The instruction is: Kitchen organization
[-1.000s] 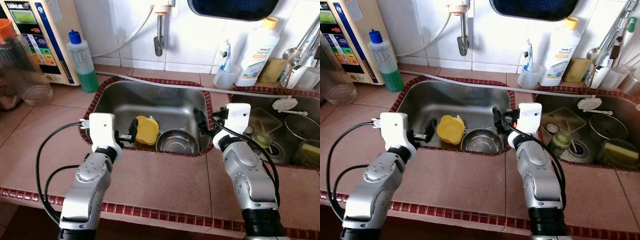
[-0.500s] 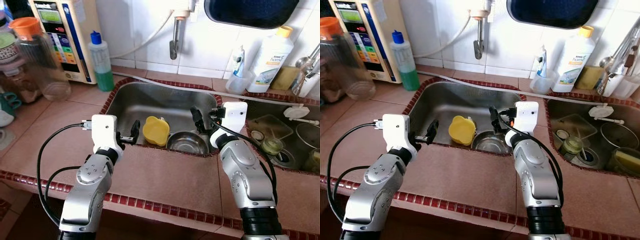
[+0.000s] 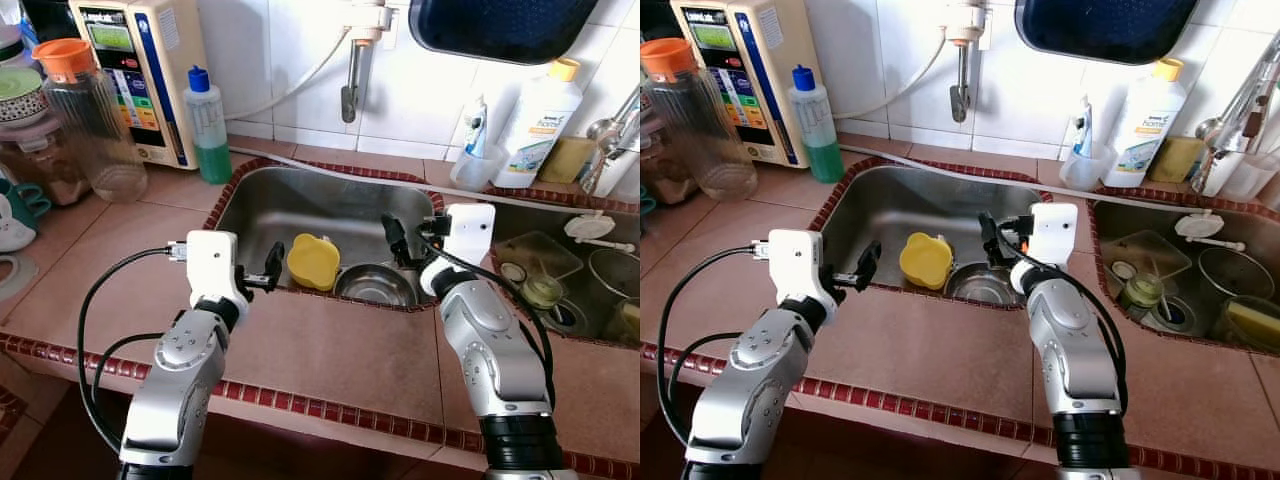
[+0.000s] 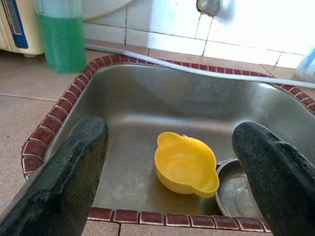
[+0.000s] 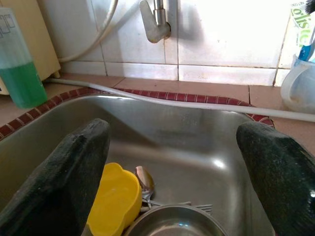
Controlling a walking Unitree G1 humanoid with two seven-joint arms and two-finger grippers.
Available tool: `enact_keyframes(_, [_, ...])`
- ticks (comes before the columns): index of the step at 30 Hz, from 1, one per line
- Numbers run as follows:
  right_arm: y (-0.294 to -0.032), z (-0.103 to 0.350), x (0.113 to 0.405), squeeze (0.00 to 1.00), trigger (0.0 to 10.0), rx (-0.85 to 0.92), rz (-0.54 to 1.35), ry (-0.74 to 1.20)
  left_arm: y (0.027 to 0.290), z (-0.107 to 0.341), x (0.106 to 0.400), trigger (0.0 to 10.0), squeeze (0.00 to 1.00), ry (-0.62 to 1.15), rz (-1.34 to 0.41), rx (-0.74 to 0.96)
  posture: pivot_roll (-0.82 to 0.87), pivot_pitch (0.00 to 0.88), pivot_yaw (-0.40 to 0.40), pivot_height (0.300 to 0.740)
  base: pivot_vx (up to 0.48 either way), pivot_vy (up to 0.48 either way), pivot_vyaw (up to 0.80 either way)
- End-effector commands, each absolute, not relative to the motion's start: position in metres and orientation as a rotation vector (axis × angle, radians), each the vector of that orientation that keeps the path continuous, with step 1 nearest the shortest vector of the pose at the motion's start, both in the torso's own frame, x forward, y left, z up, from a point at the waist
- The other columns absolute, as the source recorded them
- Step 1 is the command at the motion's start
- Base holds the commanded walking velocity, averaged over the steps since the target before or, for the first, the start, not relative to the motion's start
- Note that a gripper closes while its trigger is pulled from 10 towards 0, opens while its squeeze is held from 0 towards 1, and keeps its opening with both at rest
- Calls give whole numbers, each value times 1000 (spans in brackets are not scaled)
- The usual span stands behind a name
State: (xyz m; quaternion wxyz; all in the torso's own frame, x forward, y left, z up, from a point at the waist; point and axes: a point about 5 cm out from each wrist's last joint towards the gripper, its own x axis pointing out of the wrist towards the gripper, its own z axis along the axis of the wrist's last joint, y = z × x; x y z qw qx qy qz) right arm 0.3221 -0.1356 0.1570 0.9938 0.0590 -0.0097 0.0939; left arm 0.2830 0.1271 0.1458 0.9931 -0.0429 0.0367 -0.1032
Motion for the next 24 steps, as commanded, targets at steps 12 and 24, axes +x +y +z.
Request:
enact_keyframes(12, [-137,158,325,0,10000,132,169,-19,127,147,281,10000,0,77,-214,-87,57,0,7,740,-82,0,0])
enact_keyframes(24, [-138,158,326,0,10000,135,165,-20,127,146,282,10000,0,84,-215,-91,56,0,8,740,-328,0,0])
